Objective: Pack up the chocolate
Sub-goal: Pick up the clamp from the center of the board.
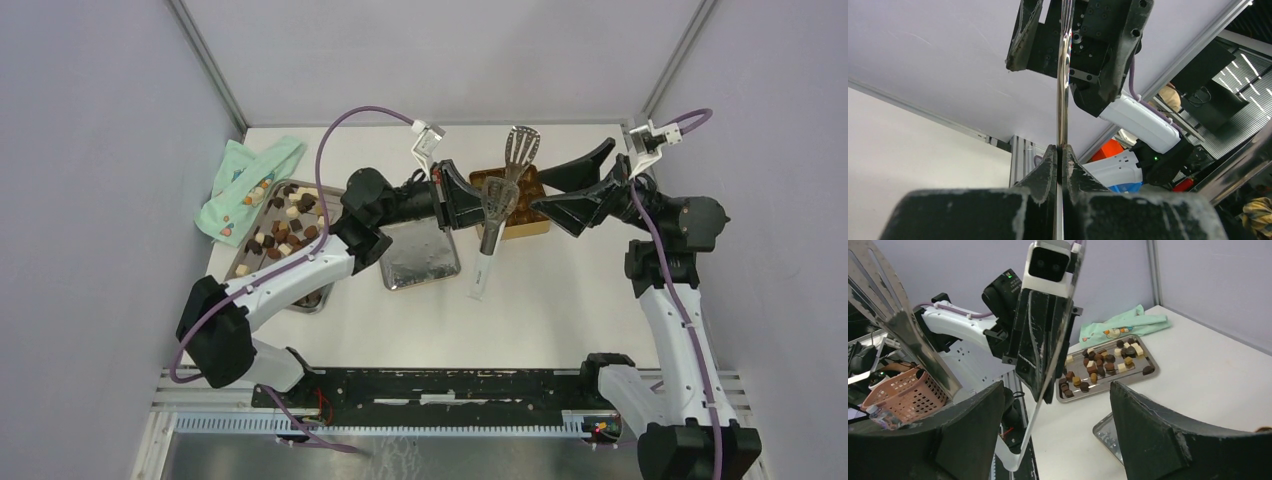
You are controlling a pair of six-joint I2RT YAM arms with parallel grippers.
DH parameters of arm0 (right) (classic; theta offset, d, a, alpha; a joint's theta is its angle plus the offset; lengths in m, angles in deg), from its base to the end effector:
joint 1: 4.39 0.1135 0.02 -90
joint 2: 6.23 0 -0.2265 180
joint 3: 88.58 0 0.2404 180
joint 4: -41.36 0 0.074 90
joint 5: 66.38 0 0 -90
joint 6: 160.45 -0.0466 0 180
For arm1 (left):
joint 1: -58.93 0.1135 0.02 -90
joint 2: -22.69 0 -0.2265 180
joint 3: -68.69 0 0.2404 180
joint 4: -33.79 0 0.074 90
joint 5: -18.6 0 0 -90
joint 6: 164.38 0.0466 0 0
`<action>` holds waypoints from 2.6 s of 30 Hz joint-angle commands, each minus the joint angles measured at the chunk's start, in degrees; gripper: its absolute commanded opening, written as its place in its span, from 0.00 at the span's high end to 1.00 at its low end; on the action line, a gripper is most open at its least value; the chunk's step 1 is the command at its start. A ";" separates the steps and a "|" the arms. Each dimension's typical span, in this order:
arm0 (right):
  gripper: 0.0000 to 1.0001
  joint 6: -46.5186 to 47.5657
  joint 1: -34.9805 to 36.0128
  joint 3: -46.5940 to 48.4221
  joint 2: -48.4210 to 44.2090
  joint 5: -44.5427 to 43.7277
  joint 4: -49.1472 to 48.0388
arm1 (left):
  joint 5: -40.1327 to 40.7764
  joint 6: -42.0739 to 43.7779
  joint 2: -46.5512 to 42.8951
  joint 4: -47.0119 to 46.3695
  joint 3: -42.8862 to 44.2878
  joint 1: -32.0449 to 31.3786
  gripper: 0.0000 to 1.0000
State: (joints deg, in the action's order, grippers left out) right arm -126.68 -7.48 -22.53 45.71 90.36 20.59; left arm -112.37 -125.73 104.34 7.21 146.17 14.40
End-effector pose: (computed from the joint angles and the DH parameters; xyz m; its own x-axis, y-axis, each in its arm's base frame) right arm 0.1913 0.0325 0.4033 -0.2905 0.3444 -0.8927 -0.8812 0.2674 0.3899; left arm 0.2123 -0.2517 0.3617 -0.5813 -0.2554 -0.7726 0.8128 -0.1381 -0.5659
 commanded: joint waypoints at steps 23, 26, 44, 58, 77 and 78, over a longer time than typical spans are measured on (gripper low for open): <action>0.63 0.81 9.71 6.11 3.38 -9.44 5.47 | 9.51 10.40 2.10 5.25 7.54 -4.70 0.98; 0.74 -0.47 9.95 5.84 3.80 -9.34 3.67 | 9.51 10.27 2.28 5.31 7.81 -4.60 0.98; 1.00 -11.07 7.71 16.44 11.25 -11.34 -1.19 | 31.13 13.80 -15.30 -3.12 -12.17 -3.89 0.00; 1.00 -13.19 6.85 17.40 13.64 -11.58 2.43 | 7.35 19.14 -17.00 -0.57 -10.82 -1.00 0.00; 1.00 -12.26 8.23 14.91 12.85 -11.54 3.28 | 4.68 16.33 -3.75 -16.01 -8.29 -7.30 0.00; 1.00 -12.25 8.44 14.71 12.88 -11.63 3.31 | 5.61 16.85 -3.31 -16.47 -8.16 -7.85 0.00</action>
State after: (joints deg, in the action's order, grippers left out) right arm -138.11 0.13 -7.95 59.72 80.09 25.07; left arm -107.91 -108.90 99.58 -2.58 135.94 8.37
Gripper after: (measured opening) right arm 0.023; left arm 0.993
